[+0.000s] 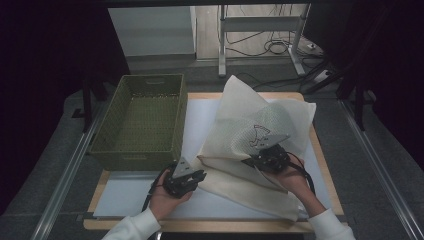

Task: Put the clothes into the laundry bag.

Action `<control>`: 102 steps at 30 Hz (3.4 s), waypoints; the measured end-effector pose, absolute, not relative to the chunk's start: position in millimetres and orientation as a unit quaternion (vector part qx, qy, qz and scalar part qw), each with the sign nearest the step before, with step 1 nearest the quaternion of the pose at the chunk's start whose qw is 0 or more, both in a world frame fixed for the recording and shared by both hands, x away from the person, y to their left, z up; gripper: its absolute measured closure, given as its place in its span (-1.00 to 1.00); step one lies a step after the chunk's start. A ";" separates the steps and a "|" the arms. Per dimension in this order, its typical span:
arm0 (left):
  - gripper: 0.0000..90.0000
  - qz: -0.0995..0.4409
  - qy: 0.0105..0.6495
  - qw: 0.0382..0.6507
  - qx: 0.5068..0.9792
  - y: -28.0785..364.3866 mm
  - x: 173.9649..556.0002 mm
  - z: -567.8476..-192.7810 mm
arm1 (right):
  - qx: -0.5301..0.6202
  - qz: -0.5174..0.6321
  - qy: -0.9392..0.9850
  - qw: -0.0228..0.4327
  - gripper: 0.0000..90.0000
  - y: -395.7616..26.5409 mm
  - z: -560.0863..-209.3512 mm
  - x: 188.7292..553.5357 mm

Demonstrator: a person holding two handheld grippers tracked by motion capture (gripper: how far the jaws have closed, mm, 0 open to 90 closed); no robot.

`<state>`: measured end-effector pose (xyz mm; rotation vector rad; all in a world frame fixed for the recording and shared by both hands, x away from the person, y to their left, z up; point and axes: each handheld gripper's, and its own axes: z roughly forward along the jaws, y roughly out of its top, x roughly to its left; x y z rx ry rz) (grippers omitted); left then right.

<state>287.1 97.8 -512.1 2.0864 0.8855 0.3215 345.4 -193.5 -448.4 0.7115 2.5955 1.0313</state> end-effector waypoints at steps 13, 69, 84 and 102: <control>1.00 0.121 0.400 0.384 0.823 123.9 313.7 -534.6 | 0.232 0.356 0.896 0.133 0.80 -193.7 -444.2 339.4; 0.34 0.111 0.362 0.452 0.807 128.9 288.4 -515.1 | 0.255 0.439 0.856 0.096 0.01 -217.0 -455.7 329.8; -0.08 0.096 0.347 0.467 0.808 127.6 288.4 -511.8 | 0.290 0.494 0.816 0.074 -0.12 -241.9 -460.5 333.8; -0.21 0.126 0.353 0.468 0.801 135.4 276.3 -507.3 | 0.308 0.479 0.814 0.110 -0.30 -258.2 -476.6 317.7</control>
